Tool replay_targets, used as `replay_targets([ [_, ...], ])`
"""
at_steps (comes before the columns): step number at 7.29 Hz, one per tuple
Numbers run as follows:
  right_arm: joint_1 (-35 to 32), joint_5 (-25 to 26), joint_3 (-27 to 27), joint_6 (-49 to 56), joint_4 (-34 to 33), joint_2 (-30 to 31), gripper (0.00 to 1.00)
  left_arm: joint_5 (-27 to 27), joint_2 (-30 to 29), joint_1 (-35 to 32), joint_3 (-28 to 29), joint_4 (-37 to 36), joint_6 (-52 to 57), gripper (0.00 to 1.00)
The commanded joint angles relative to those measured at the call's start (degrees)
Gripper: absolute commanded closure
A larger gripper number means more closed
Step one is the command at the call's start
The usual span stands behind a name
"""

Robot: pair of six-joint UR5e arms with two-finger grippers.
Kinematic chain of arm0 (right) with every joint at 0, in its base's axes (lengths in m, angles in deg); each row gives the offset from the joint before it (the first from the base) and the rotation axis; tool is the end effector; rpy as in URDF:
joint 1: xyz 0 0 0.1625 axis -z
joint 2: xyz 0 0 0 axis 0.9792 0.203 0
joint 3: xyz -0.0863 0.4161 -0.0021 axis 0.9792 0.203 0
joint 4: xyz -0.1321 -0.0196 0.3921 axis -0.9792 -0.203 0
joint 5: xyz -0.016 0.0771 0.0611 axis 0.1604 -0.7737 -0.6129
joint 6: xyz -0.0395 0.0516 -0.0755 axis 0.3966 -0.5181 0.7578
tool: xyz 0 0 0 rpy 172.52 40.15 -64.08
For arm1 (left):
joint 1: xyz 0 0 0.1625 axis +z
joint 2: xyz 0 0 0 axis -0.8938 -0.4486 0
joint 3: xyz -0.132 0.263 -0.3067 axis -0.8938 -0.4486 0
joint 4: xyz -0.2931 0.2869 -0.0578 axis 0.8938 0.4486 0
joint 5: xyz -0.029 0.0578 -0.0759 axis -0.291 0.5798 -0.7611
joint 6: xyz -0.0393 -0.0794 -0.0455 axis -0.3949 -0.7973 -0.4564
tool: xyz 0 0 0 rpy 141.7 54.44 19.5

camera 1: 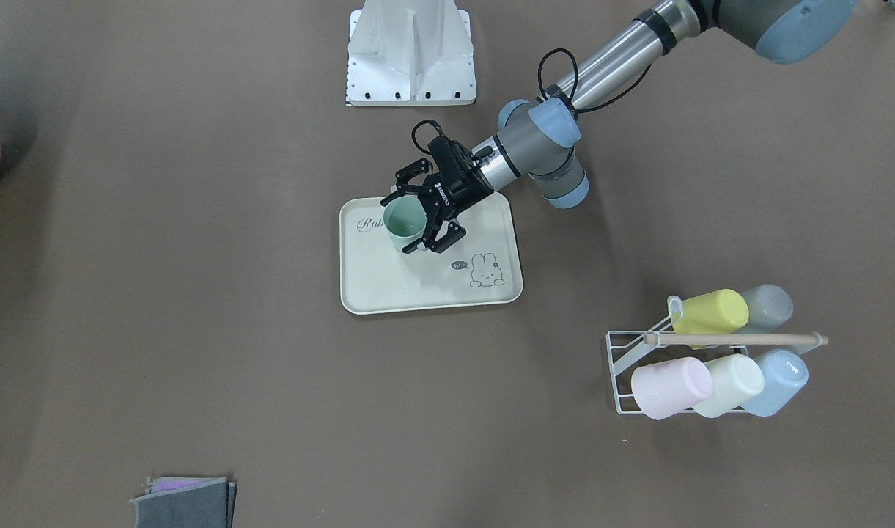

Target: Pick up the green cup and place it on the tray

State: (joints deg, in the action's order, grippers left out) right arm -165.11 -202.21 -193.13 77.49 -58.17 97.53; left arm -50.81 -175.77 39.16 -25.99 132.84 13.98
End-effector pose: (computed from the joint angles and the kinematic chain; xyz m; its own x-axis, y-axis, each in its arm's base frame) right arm 0.0469 -0.4383 0.6167 0.7809 -0.0178 0.6243 0.0386 0.9991 -0.0198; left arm 0.6083 -0.4087 0.2779 0.2172 0.9217 -0.3215 0.3365 0.2385 0.9110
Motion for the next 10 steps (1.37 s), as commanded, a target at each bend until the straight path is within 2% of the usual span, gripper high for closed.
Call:
replay_targets([
  [1, 0.08, -0.01, -0.01, 0.00, 0.05, -0.12, 0.00, 0.07, 2.13, -0.24, -2.72, 0.00, 0.00, 0.02],
  [4, -0.01, -0.01, -0.01, 0.00, 0.05, -0.21, 0.00, 0.51, 3.47, -0.68, -7.99, 0.00, -0.53, 0.02],
  [7, -0.01, -0.01, -0.01, 0.00, 0.05, -0.21, 0.00, 0.69, 2.69, -3.21, -16.34, -1.57, 0.09, 0.02],
  [8, -0.01, -0.01, -0.01, -0.09, 0.05, -0.21, 0.00, 0.78, 1.29, -7.06, -20.19, -9.59, 0.09, 0.02],
  [10, -0.01, -0.01, -0.01, -0.09, 0.05, -0.21, 0.00, 0.95, 1.27, -12.08, -31.87, -32.32, -0.09, 0.02],
])
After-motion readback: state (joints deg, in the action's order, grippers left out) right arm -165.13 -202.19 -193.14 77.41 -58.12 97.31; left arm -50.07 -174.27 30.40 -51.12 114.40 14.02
